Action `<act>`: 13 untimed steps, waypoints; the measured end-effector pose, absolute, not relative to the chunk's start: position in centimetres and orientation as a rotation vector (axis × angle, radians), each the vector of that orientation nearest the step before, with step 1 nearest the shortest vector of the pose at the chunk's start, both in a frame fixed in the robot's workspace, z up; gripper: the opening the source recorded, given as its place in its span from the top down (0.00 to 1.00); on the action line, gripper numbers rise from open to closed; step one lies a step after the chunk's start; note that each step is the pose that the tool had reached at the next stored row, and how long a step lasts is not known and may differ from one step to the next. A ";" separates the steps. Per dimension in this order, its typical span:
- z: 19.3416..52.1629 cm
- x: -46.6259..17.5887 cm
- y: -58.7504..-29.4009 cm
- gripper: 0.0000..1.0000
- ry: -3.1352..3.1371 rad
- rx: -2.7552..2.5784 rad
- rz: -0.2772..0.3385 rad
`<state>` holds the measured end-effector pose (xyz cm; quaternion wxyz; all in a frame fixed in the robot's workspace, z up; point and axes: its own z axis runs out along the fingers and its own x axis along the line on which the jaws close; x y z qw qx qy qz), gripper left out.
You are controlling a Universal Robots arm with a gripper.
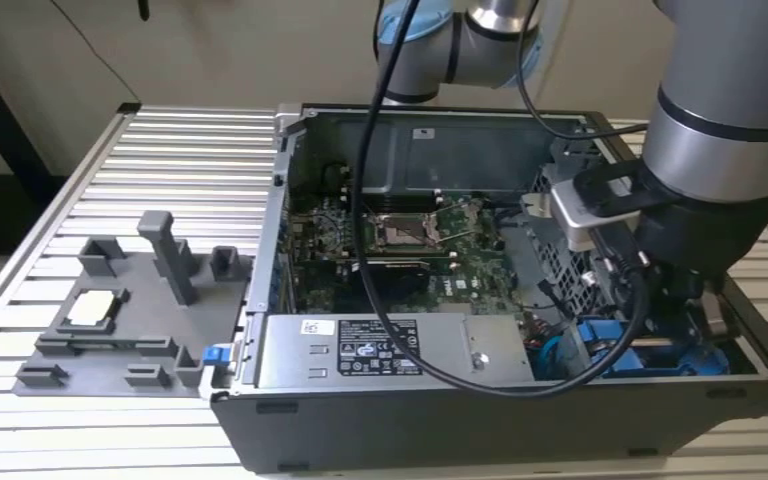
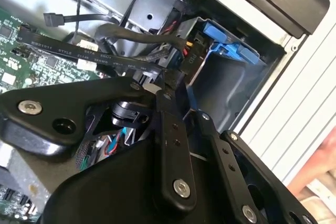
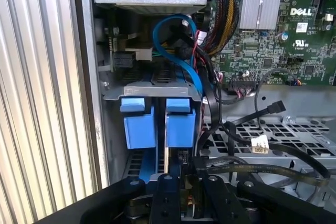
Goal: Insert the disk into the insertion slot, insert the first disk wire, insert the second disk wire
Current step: 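Insert the second disk wire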
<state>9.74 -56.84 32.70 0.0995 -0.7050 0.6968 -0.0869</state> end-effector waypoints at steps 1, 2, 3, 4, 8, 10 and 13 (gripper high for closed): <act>32.7 9.8 -56.9 0.76 2.061 -2.085 -0.254; 32.7 9.8 -56.9 0.76 2.062 -2.085 -0.252; 32.8 9.8 -57.0 0.76 2.062 -2.086 -0.250; 32.8 9.8 -57.1 0.76 2.062 -2.085 -0.248; 32.9 9.8 -57.1 0.76 2.062 -2.082 -0.238; 33.1 9.8 -57.1 0.76 2.061 -2.082 -0.235; 33.2 9.8 -57.1 0.75 2.061 -2.080 -0.232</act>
